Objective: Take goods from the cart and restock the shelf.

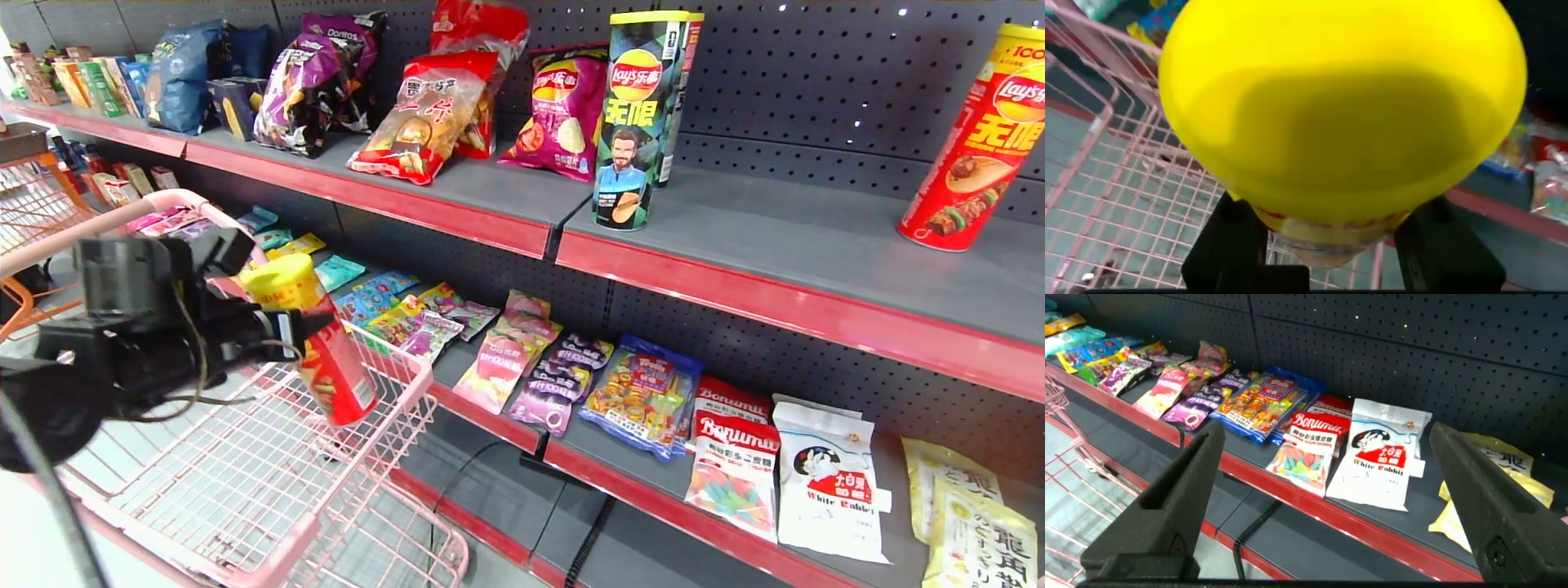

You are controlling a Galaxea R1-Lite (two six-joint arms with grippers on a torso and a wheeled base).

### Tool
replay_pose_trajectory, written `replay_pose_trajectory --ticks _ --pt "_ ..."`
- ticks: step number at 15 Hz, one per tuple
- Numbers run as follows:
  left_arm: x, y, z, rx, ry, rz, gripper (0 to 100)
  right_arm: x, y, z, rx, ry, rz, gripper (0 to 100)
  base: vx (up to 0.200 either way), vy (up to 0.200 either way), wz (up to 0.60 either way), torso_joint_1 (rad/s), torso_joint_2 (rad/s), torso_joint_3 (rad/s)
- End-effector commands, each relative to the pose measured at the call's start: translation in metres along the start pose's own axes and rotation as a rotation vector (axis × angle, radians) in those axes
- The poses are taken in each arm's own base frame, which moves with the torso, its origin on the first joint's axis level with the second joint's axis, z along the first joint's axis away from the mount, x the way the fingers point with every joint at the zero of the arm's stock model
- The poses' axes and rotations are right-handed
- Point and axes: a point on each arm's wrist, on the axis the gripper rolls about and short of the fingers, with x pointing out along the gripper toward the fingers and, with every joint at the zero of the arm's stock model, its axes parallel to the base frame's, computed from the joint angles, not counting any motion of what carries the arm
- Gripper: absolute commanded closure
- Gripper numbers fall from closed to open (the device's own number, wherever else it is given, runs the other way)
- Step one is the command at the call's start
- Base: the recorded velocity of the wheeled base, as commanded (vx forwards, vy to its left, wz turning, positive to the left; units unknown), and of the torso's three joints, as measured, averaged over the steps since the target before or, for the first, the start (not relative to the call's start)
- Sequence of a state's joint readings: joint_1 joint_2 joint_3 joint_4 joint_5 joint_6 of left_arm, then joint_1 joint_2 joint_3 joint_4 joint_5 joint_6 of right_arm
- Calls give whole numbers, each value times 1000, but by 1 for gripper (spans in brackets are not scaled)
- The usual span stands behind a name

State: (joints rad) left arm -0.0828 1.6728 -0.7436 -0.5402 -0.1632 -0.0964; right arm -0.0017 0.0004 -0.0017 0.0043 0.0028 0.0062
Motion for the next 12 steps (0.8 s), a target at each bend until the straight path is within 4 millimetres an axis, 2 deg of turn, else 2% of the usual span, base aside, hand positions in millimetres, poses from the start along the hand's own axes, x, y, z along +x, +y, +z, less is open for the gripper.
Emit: replay_pose_trajectory --ticks 1,3,4,5,6,8,9,10,12 --pt "-135 -29 83 52 -291 -46 100 0 0 0 0 0 0 0 0 0 0 0 0 0" --pt "-196 -38 63 67 -306 -50 100 0 0 0 1 0 0 0 0 0 0 0 0 0" --pt "-196 -38 63 67 -306 -50 100 0 0 0 1 0 0 0 0 0 0 0 0 0" --pt "-240 -43 31 82 -308 -50 100 0 0 0 1 0 0 0 0 0 0 0 0 0" --pt "-257 -43 9 95 -319 -44 100 0 0 0 2 2 0 0 0 0 0 0 0 0" --pt "-273 -42 -31 167 -341 -27 100 0 0 0 0 2 0 0 0 0 0 0 0 0" --pt "-275 -42 -42 186 -344 -24 100 0 0 0 0 2 0 0 0 0 0 0 0 0" --pt "-279 -40 -64 214 -352 -18 100 0 0 0 0 0 0 0 0 0 0 46 -163 -110" --pt "-282 -39 -77 219 -362 -8 100 0 0 0 0 2 0 0 0 0 0 115 -364 -237"
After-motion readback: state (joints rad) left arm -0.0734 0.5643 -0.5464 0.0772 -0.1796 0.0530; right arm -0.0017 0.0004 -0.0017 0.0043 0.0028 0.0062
